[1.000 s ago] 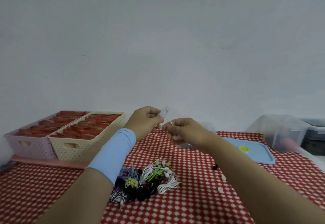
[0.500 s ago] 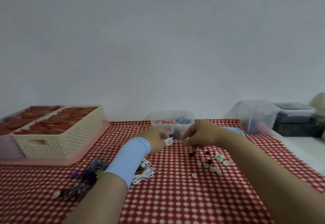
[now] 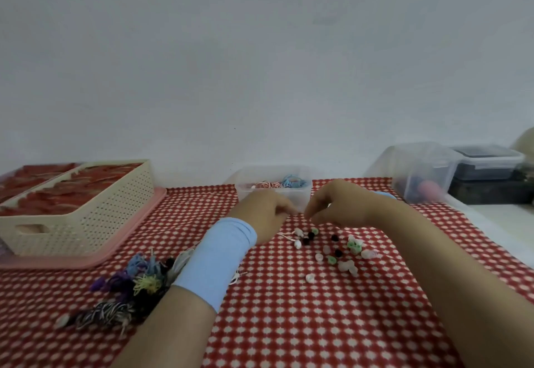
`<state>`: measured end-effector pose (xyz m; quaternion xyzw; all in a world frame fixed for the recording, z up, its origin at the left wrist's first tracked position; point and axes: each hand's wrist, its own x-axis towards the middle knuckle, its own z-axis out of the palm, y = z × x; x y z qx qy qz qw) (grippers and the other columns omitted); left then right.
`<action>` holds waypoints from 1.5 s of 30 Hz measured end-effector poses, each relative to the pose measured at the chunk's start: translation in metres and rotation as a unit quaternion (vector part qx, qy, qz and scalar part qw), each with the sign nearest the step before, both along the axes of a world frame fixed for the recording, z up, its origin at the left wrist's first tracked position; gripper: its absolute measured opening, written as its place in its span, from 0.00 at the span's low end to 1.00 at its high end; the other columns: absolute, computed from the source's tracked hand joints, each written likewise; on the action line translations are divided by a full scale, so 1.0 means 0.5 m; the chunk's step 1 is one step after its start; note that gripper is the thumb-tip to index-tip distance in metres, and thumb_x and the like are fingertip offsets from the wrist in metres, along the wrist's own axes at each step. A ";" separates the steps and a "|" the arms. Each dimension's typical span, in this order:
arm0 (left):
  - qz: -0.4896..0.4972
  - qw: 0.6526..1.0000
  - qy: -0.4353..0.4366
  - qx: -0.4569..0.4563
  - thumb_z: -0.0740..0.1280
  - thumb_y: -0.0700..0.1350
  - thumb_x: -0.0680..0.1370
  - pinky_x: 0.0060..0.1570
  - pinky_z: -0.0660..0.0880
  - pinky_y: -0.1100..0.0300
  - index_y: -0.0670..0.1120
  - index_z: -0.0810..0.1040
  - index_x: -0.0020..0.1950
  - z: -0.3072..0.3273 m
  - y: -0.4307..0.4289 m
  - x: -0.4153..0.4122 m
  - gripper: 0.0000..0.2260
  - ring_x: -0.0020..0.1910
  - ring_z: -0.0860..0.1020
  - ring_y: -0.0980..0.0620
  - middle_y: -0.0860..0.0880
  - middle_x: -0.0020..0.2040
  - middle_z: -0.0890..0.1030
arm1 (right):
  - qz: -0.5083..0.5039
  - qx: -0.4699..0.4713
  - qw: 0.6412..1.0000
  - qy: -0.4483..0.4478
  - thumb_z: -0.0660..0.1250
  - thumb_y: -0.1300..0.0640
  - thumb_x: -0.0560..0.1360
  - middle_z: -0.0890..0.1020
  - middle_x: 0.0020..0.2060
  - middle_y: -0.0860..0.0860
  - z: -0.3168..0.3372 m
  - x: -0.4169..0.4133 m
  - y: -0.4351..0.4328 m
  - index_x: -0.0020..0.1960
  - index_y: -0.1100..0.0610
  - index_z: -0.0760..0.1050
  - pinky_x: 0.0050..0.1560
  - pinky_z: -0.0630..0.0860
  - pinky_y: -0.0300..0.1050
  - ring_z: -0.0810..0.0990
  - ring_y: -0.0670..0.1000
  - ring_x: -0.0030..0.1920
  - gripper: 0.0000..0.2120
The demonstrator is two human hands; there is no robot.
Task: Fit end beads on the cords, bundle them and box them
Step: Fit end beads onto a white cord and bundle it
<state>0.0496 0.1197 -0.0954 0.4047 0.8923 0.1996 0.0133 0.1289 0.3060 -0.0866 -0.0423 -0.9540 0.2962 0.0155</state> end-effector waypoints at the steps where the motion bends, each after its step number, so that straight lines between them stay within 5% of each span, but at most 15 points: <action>1: -0.016 1.000 -0.002 -0.005 0.63 0.45 0.81 0.67 0.70 0.58 0.57 0.83 0.59 -0.012 0.009 0.002 0.12 0.62 0.77 0.54 0.55 0.64 0.80 | 0.000 0.007 1.000 -0.009 0.76 0.58 0.73 0.86 0.39 0.40 0.001 0.004 0.009 0.44 0.44 0.85 0.43 0.75 0.33 0.82 0.36 0.38 0.08; 5: -0.036 0.997 0.008 -0.066 0.63 0.46 0.82 0.69 0.67 0.55 0.53 0.80 0.64 -0.041 0.024 0.003 0.13 0.66 0.73 0.49 0.49 0.69 0.75 | 0.026 0.046 0.997 -0.059 0.78 0.57 0.72 0.86 0.40 0.37 0.006 0.012 0.020 0.42 0.43 0.86 0.48 0.76 0.34 0.83 0.37 0.43 0.08; 11: -0.031 0.999 -0.015 -0.041 0.66 0.47 0.80 0.57 0.72 0.60 0.50 0.83 0.58 -0.047 0.015 0.010 0.09 0.52 0.78 0.54 0.52 0.58 0.80 | 0.061 0.055 0.992 -0.091 0.77 0.55 0.73 0.86 0.43 0.37 0.007 0.011 -0.006 0.46 0.43 0.86 0.54 0.75 0.35 0.83 0.39 0.47 0.07; 15: 0.003 0.996 -0.048 0.079 0.68 0.49 0.79 0.47 0.71 0.69 0.51 0.81 0.54 -0.052 -0.002 0.009 0.06 0.46 0.77 0.59 0.55 0.50 0.81 | 0.082 0.097 0.981 -0.149 0.79 0.45 0.69 0.85 0.45 0.34 0.018 0.013 -0.024 0.49 0.41 0.86 0.61 0.76 0.40 0.81 0.39 0.51 0.09; 22: 0.028 0.954 -0.174 0.241 0.73 0.47 0.75 0.51 0.70 0.70 0.54 0.83 0.54 -0.056 -0.019 0.013 0.08 0.50 0.79 0.64 0.59 0.48 0.83 | 0.086 0.137 0.972 -0.170 0.78 0.49 0.71 0.84 0.43 0.36 0.008 0.011 -0.047 0.48 0.45 0.87 0.54 0.76 0.37 0.81 0.39 0.48 0.07; 25: 0.026 0.931 -0.217 0.291 0.72 0.45 0.76 0.55 0.74 0.67 0.52 0.84 0.53 -0.057 -0.020 0.012 0.07 0.51 0.82 0.61 0.56 0.48 0.86 | 0.078 0.081 0.987 -0.118 0.76 0.49 0.73 0.86 0.42 0.37 0.020 0.018 -0.034 0.46 0.44 0.87 0.49 0.78 0.37 0.83 0.39 0.43 0.02; 30: 0.040 0.902 -0.238 0.358 0.71 0.43 0.77 0.43 0.73 0.77 0.52 0.85 0.51 -0.055 -0.019 0.009 0.07 0.46 0.82 0.66 0.60 0.45 0.85 | 0.029 -0.184 0.982 0.023 0.74 0.60 0.76 0.85 0.36 0.50 0.024 0.031 -0.025 0.50 0.56 0.86 0.27 0.69 0.35 0.76 0.45 0.28 0.04; 35: 0.039 0.888 -0.259 0.379 0.70 0.44 0.78 0.52 0.79 0.61 0.51 0.85 0.54 -0.056 -0.022 0.005 0.07 0.45 0.83 0.53 0.52 0.46 0.86 | -0.024 -0.360 0.930 0.075 0.72 0.61 0.77 0.85 0.43 0.55 0.005 0.017 -0.038 0.53 0.61 0.84 0.25 0.67 0.37 0.77 0.48 0.31 0.06; 42: 0.005 0.863 -0.296 0.410 0.70 0.42 0.77 0.43 0.76 0.70 0.50 0.84 0.49 -0.041 -0.018 0.017 0.05 0.41 0.83 0.59 0.51 0.42 0.87 | 0.006 -0.412 0.909 0.061 0.69 0.63 0.78 0.82 0.42 0.59 -0.003 0.014 -0.047 0.48 0.59 0.85 0.26 0.69 0.38 0.78 0.49 0.34 0.06; 45: -0.003 0.864 -0.299 0.406 0.69 0.43 0.78 0.47 0.77 0.66 0.51 0.84 0.49 -0.041 -0.021 0.019 0.05 0.42 0.83 0.59 0.51 0.43 0.87 | 0.012 -0.411 0.910 0.057 0.68 0.63 0.79 0.84 0.41 0.58 0.000 0.017 -0.049 0.48 0.59 0.86 0.27 0.70 0.39 0.79 0.49 0.34 0.07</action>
